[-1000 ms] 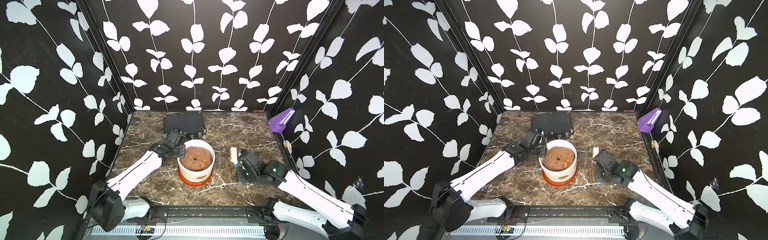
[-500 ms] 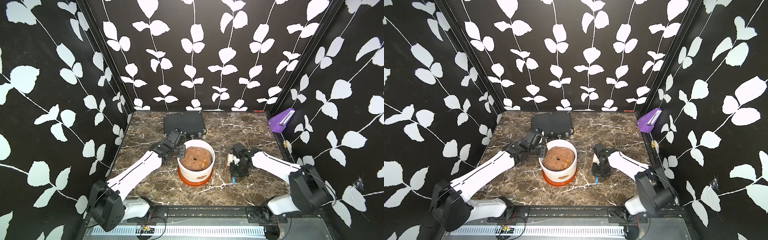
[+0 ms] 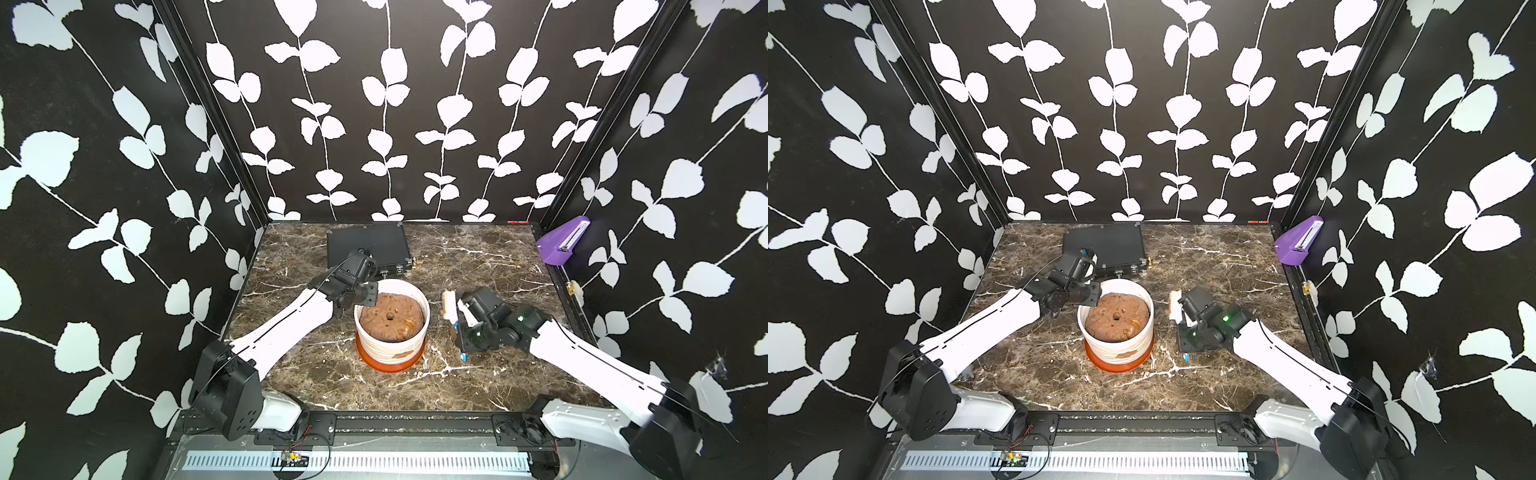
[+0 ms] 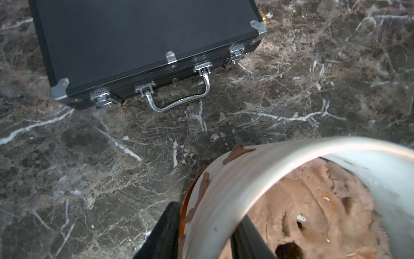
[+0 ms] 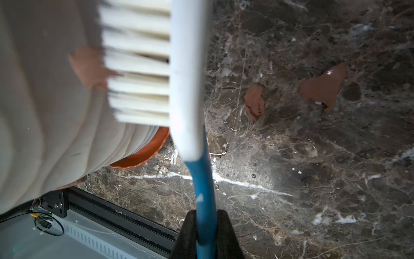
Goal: Scrub the dried mud off the ceramic pot
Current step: Rotate the pot on the tray.
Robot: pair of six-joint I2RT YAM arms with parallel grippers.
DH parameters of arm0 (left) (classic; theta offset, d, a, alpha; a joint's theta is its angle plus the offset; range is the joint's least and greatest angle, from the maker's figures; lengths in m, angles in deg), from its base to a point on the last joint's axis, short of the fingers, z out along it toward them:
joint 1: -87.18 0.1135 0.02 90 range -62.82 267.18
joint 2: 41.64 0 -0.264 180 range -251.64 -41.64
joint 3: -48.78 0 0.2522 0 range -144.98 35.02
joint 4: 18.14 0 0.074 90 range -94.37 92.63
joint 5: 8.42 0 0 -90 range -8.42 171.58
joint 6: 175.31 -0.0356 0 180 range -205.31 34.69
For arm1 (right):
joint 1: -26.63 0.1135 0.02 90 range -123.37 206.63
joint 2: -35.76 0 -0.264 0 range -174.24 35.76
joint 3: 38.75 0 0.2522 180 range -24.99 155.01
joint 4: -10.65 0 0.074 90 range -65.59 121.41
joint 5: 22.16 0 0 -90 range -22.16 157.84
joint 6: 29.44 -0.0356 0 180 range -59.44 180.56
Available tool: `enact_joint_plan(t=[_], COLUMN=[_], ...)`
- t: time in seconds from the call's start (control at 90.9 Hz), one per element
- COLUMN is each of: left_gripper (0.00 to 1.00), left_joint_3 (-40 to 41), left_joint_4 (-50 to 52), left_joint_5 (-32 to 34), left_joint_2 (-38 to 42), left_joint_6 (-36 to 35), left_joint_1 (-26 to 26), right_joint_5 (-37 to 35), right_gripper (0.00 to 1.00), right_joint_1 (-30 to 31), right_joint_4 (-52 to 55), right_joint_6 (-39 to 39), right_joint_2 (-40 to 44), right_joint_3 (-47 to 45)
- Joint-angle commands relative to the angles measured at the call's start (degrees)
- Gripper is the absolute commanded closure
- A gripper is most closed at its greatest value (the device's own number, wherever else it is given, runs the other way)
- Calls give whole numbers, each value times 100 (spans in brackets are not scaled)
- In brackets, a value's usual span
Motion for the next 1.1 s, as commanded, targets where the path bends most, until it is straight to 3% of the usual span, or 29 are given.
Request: enact_joint_plan(t=[0.0, 0.088, 0.187, 0.363, 0.605, 0.781, 0.913, 1.089], left_gripper=[77, 92, 100, 100, 100, 61, 50, 48], left_joint_3=[-116, -57, 14, 200, 352, 307, -303, -1232], left_joint_4=[-89, 10, 170, 324, 417, 471, 576, 639], left_joint_5=[277, 417, 565, 601, 149, 33, 461, 378], left_joint_2=[-36, 84, 261, 593, 882, 1117, 815, -119], left_joint_6=[89, 117, 174, 343, 707, 681, 317, -227], left_joint_1=[82, 114, 115, 130, 139, 128, 128, 130], right_joint_5=[-815, -1025, -1297, -1580, -1255, -1126, -1040, -1032], right_gripper=[100, 100, 100, 100, 100, 100, 100, 100], right_joint_1=[321, 570, 810, 1055, 1287, 1318, 1339, 1423], right_joint_4=[-40, -213, -260, -278, -620, -735, -752, -692], right_joint_6=[-469, -711, -934, -1216, -1434, -1401, -1283, -1258], right_joint_2=[147, 196, 198, 365, 433, 455, 416, 391], right_joint_3=[-131, -259, -334, -532, -863, -891, -805, -791])
